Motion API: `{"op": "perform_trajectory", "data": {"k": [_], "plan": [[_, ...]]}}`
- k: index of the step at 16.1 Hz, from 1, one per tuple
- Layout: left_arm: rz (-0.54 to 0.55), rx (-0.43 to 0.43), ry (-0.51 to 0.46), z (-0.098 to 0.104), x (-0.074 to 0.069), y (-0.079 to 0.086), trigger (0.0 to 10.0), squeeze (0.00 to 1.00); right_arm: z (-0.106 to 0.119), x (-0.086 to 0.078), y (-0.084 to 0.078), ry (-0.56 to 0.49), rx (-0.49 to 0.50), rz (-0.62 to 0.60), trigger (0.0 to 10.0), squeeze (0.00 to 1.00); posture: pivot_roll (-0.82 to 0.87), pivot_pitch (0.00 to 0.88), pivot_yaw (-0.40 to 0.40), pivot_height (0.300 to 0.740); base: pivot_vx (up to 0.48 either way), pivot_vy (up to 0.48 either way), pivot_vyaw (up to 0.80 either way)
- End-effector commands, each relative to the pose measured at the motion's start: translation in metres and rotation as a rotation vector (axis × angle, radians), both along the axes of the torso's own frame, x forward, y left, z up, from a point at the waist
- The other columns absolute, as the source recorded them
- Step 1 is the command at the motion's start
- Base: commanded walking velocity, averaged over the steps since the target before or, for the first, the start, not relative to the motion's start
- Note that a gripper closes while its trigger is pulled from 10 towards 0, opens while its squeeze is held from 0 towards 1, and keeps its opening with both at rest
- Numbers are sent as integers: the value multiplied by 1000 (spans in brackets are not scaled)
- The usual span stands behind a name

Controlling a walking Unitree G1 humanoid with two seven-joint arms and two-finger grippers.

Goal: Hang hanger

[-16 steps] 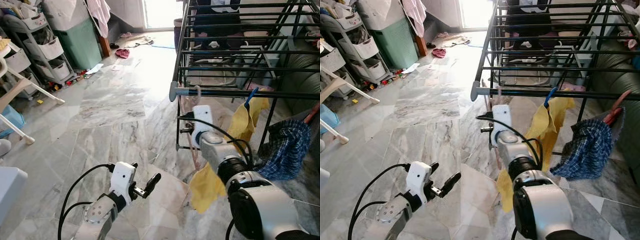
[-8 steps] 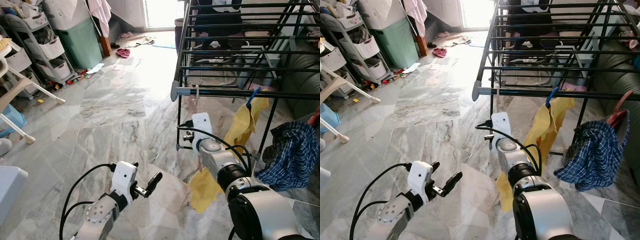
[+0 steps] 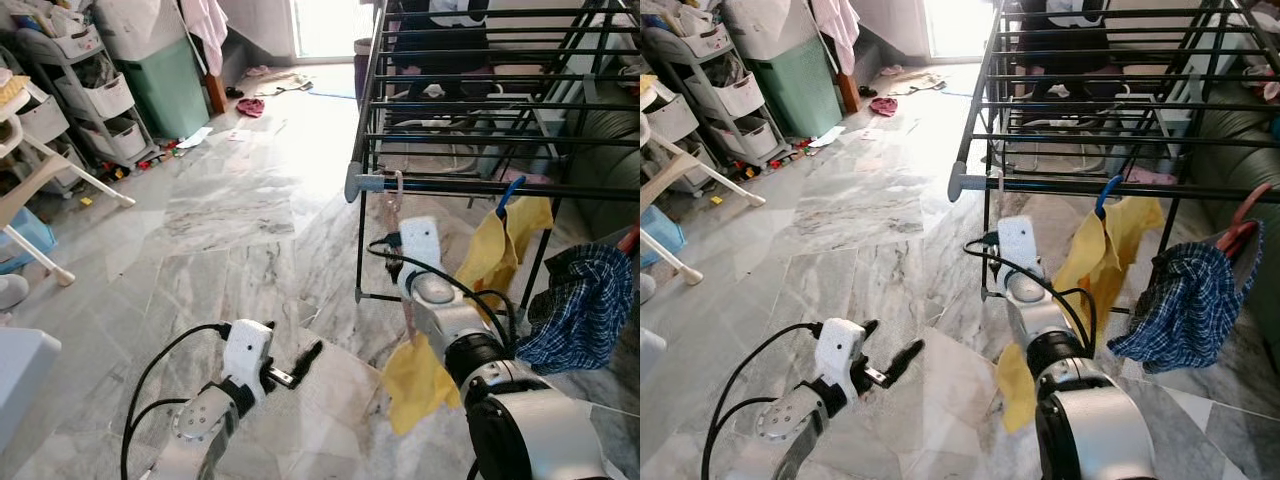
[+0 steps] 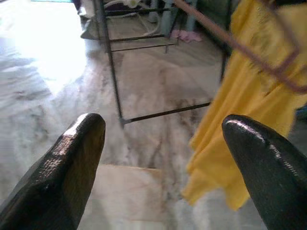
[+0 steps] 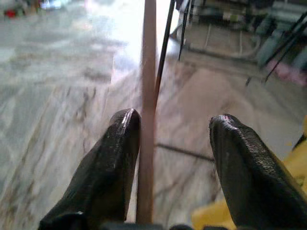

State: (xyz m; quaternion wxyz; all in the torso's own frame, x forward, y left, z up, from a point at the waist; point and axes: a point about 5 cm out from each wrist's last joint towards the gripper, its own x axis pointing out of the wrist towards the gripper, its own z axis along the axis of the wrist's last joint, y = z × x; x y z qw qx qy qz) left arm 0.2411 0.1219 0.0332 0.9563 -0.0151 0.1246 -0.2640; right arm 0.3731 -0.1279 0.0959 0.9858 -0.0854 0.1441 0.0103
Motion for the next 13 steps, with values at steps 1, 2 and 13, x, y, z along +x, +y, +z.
{"op": "perform_trajectory", "data": {"k": [1, 2, 13], "plan": [[49, 40, -7, -3, 2, 14, 10000, 0, 6, 1, -1, -53, -6, 7, 10000, 1000, -124, 0, 73, 740, 0, 0, 0], [59, 57, -10, -4, 3, 19, 10000, 0, 7, -1, -5, -74, -9, 1, 10000, 1000, -125, 0, 72, 740, 0, 0, 0], [166, 142, -62, -6, 9, 39, 10000, 0, -8, -41, -46, -163, -39, -85, 10000, 1000, -170, 0, 103, 740, 0, 0, 0]]}}
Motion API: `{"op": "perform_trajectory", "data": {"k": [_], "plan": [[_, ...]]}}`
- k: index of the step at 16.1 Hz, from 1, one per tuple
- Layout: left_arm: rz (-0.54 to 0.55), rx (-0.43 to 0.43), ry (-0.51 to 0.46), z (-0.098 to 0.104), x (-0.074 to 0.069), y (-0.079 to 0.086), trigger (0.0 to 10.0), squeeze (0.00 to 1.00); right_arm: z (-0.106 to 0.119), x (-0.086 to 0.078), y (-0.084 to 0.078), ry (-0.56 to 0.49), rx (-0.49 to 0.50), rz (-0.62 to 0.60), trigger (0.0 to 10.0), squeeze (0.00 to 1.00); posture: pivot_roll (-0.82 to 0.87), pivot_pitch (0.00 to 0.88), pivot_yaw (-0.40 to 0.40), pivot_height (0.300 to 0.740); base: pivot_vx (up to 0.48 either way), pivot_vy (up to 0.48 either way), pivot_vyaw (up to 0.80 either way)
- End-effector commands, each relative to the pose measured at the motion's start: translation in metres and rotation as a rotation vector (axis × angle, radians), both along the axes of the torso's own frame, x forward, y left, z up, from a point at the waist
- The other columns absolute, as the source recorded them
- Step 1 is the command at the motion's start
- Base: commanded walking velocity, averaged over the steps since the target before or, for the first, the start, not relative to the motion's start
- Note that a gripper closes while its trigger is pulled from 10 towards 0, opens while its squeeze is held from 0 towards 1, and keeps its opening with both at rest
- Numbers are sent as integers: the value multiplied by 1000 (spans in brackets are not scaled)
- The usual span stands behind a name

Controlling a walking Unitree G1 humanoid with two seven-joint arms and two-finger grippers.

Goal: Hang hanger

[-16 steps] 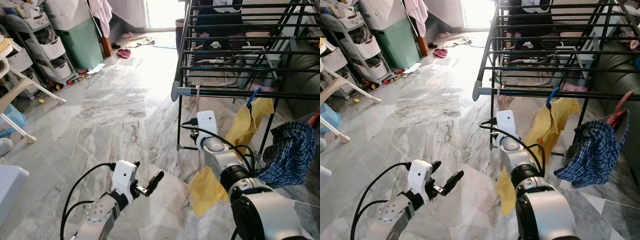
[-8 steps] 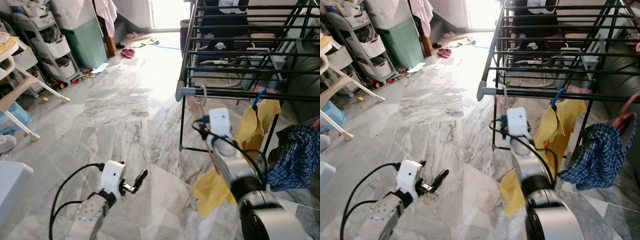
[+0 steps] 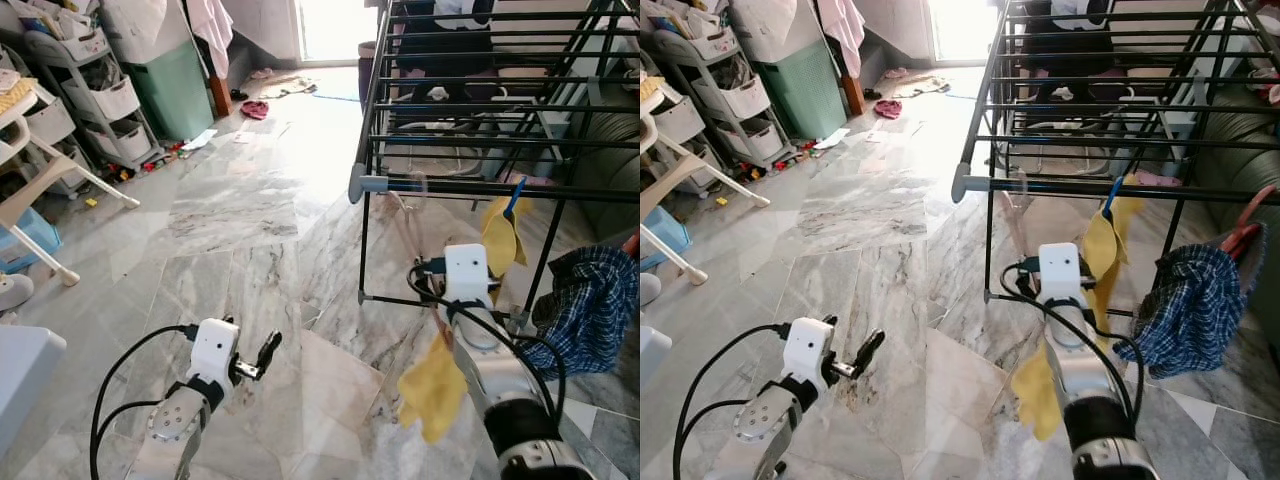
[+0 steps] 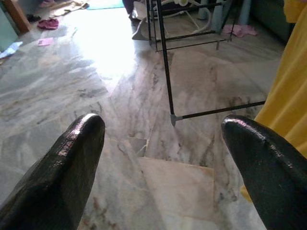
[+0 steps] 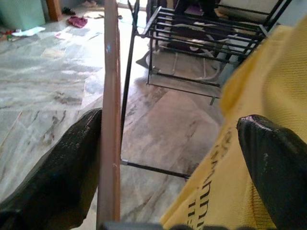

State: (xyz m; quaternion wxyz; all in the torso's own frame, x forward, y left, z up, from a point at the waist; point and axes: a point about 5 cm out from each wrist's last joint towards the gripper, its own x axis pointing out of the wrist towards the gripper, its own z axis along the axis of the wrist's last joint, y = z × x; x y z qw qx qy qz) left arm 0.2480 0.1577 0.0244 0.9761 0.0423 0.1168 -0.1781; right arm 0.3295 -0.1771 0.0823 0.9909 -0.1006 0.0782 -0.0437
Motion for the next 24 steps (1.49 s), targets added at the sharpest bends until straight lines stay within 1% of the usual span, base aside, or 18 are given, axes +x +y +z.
{"op": "perform_trajectory", "data": {"k": [1, 3, 4, 5, 7, 8, 10, 12, 14, 15, 16, 17, 18, 19, 20, 21, 22, 24], "plan": [[15, 22, -21, 3, 2, 4, 10000, 0, 7, 0, 1, -38, -1, 1, 10000, 1000, -172, 0, 103, 740, 0, 0, 0], [81, 31, -71, 12, 2, 10, 10000, 0, 13, -14, 1, -103, -21, 40, 10000, 1000, -176, 0, 105, 740, 0, 0, 0], [97, 35, -81, 14, 1, 11, 10000, 0, 14, -18, 1, -114, -23, 46, 10000, 1000, -176, 0, 105, 740, 0, 0, 0], [140, 47, -105, 17, -2, 15, 10000, 0, 14, -33, 2, -132, -37, 74, 10000, 1000, -179, 0, 104, 740, 0, 0, 0], [151, 52, -111, 17, -3, 16, 10000, 0, 14, -37, 3, -138, -40, 80, 10000, 1000, -179, 0, 104, 740, 0, 0, 0], [173, 63, -120, 17, -7, 17, 10000, 0, 13, -48, 3, -136, -53, 93, 10000, 1000, -187, 0, 108, 740, 0, 0, 0], [200, 101, -136, 17, -10, 16, 10000, 0, 12, -56, 3, -140, -78, 110, 10000, 1000, -189, 0, 108, 740, 0, 0, 0], [208, 132, -171, 25, -12, 14, 10000, 0, 17, -65, 5, -154, -78, 115, 10000, 1000, -177, 0, 103, 740, 0, 0, 0], [241, 163, -175, 27, -16, 16, 10000, 0, 14, -76, 8, -131, -66, 131, 10000, 1000, -151, 4, 73, 740, 0, 0, 0], [238, 171, -168, 25, -18, 17, 10000, 0, 12, -78, 12, -116, -63, 146, 10000, 1000, -143, 10, 68, 740, 0, 0, 0], [249, 191, -168, 24, -19, 22, 10000, 0, 11, -78, 23, -113, -56, 188, 10000, 1000, -126, 9, 56, 740, 0, 0, 0], [256, 199, -169, 24, -19, 24, 10000, 0, 11, -78, 27, -114, -54, 202, 10000, 1000, -124, 7, 54, 740, 0, 0, 0], [308, 199, -165, 26, -21, 32, 10000, 0, 17, -73, 40, -129, -29, 250, 10000, 988, -117, 0, 44, 740, 0, 0, 0], [339, 218, -164, 25, -23, 34, 10000, 0, 18, -71, 45, -124, -17, 263, 10000, 698, -100, 0, 44, 740, 0, 0, 0], [356, 206, -166, 27, -21, 28, 10000, 0, 19, -66, 45, -118, 4, 272, 10000, 0, -76, 0, 36, 740, 0, 0, 0], [339, 180, -162, 28, -21, 25, 10000, 0, 18, -65, 46, -117, 6, 278, 10000, 0, -76, 0, 49, 740, 0, 0, 0], [333, 200, -162, 25, -23, 24, 10000, 0, 13, -65, 45, -104, -7, 286, 10000, 0, -76, 0, 51, 740, 0, 0, 0], [320, 220, -160, 24, -26, 25, 10000, 0, 13, -67, 35, -97, -1, 236, 10000, 0, -77, 0, 52, 740, 0, 0, 0]]}}
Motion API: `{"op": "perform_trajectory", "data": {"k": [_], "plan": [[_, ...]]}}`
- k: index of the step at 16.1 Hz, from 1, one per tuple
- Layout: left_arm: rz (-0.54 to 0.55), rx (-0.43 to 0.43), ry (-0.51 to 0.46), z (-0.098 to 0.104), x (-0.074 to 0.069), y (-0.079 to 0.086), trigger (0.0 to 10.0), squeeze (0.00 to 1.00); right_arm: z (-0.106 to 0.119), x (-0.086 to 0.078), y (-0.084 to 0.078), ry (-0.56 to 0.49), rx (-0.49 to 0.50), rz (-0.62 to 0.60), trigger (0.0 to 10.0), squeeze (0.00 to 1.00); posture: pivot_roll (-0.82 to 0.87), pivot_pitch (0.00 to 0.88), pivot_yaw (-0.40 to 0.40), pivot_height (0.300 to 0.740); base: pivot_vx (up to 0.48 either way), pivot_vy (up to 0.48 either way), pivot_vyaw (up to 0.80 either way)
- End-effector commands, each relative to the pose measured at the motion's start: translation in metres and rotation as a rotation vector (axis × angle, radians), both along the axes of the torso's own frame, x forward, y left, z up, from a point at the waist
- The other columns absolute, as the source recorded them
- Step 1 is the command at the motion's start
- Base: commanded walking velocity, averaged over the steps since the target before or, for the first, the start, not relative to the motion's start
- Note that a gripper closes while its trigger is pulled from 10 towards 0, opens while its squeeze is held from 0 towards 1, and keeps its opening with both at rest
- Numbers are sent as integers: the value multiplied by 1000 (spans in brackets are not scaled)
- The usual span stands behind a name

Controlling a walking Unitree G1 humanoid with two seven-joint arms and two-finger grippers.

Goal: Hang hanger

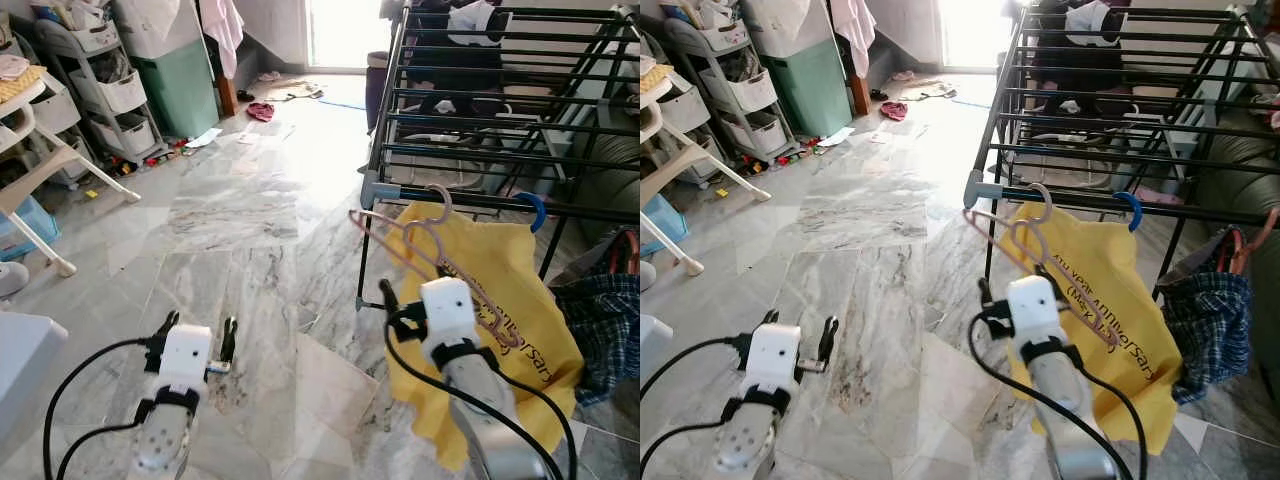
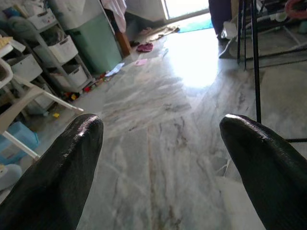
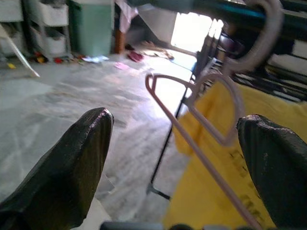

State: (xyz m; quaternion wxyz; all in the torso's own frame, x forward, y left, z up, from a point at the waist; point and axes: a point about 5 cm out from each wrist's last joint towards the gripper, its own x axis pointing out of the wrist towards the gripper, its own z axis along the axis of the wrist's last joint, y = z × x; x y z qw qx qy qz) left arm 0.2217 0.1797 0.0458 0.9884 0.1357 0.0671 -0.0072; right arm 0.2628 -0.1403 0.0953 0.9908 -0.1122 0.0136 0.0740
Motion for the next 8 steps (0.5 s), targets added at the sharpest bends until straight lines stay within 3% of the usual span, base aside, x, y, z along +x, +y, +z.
{"op": "perform_trajectory", "data": {"k": [1, 3, 5, 8], "plan": [[0, 29, -13, 3, 0, 4, 10000, 0, -1, -1, -5, 9, 0, -18, 10000, 0, -78, 0, 55, 740, 0, 0, 0], [16, 25, -14, 4, 7, 4, 10000, 0, -2, -1, -6, 3, -44, -2, 10000, 0, -89, 0, 66, 740, 0, 0, 0], [-8, 22, -33, 10, 18, -2, 10000, 0, 1, 5, -7, -12, -38, -26, 10000, 0, -83, 0, 69, 740, 0, 0, 800], [-5, 26, -46, 13, 23, -3, 10000, 0, 2, 8, 3, -11, -22, -8, 10000, 0, -91, 0, 62, 740, 0, 0, 800]]}}
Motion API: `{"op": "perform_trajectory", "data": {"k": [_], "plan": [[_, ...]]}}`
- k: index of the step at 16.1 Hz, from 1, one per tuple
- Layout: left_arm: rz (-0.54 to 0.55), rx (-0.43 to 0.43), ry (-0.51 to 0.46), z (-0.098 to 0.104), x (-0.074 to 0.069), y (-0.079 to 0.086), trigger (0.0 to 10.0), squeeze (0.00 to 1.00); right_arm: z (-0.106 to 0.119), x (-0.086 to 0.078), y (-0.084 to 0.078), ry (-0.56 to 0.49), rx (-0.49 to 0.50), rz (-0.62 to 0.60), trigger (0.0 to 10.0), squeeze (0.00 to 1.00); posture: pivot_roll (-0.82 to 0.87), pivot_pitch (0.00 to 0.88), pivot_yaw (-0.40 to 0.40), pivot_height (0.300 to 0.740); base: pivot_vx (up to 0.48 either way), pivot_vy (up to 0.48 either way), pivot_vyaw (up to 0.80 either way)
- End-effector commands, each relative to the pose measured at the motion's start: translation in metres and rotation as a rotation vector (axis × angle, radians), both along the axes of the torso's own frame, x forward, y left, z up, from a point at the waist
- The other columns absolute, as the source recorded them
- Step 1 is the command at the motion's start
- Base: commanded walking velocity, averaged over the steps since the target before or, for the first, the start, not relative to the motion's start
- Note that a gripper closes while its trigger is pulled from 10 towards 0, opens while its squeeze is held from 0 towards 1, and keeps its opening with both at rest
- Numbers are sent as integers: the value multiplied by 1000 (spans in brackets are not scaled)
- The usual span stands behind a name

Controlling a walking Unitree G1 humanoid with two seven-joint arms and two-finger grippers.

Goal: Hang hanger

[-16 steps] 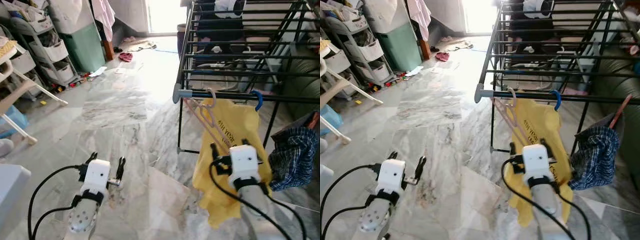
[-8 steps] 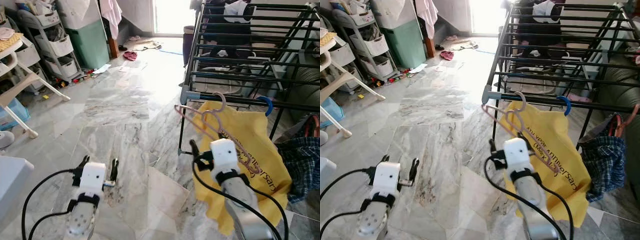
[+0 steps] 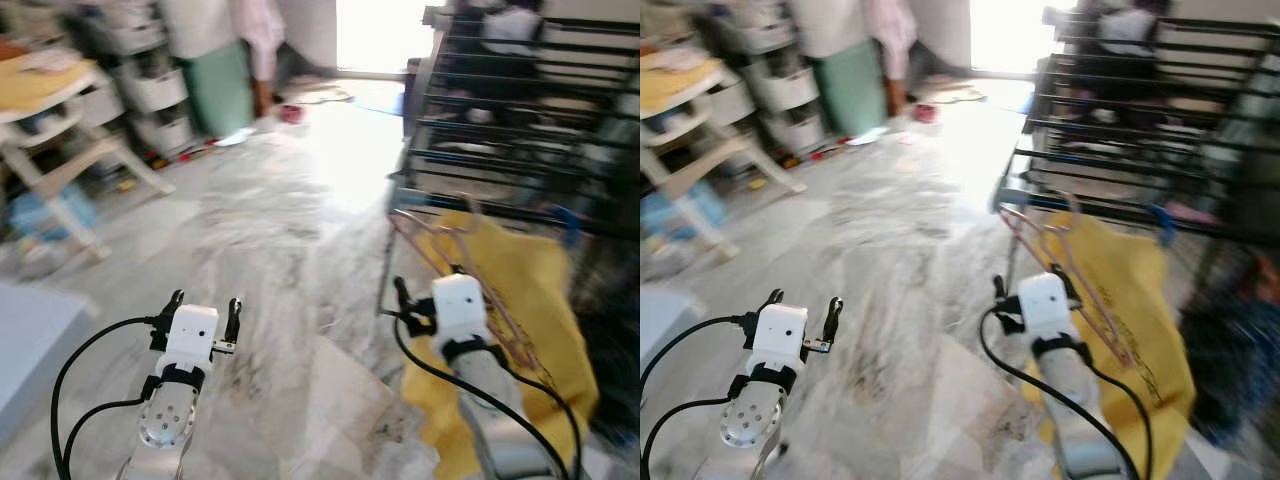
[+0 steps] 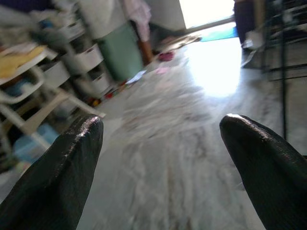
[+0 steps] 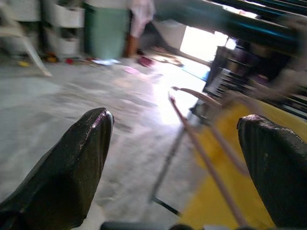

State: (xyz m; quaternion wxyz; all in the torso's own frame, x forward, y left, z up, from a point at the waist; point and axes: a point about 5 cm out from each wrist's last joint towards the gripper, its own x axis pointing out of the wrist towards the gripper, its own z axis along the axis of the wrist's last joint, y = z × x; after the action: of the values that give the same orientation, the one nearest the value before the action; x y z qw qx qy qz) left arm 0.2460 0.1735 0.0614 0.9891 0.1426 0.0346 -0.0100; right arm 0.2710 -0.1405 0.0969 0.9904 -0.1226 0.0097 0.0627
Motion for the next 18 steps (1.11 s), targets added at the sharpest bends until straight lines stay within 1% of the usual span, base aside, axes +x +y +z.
{"op": "perform_trajectory", "data": {"k": [1, 3, 5, 8, 11, 17, 18], "plan": [[10, 14, 21, -4, -1, 2, 10000, 0, 1, -1, 8, 2, 5, 30, 10000, 0, -93, 0, 62, 740, 0, 0, 800], [7, 9, 26, -6, -1, -3, 10000, 0, 0, -1, 10, 1, -5, 46, 10000, 0, -88, 0, 61, 740, 0, 0, 800], [7, 14, 20, -6, -1, -6, 10000, 0, -1, 2, 9, 4, 3, 41, 10000, 0, -81, 0, 57, 740, 0, 0, 800], [18, 7, 25, -6, 0, -4, 10000, 0, 1, 7, 14, -2, 7, 66, 10000, 0, -73, 0, 53, 740, 0, 0, 800], [26, 12, 35, -8, -2, -5, 10000, 0, 0, 6, 15, 1, 23, 73, 10000, 0, -72, 0, 53, 740, 0, 0, 748], [22, 16, 42, -9, 2, -8, 10000, 0, -2, 7, 17, 14, 34, 79, 10000, 0, -77, 0, 56, 740, 0, 0, 0], [22, 18, 41, -9, 2, -8, 10000, 0, -3, 7, 15, 17, 14, 66, 10000, 0, -77, 0, 55, 740, -240, 0, 0]]}}
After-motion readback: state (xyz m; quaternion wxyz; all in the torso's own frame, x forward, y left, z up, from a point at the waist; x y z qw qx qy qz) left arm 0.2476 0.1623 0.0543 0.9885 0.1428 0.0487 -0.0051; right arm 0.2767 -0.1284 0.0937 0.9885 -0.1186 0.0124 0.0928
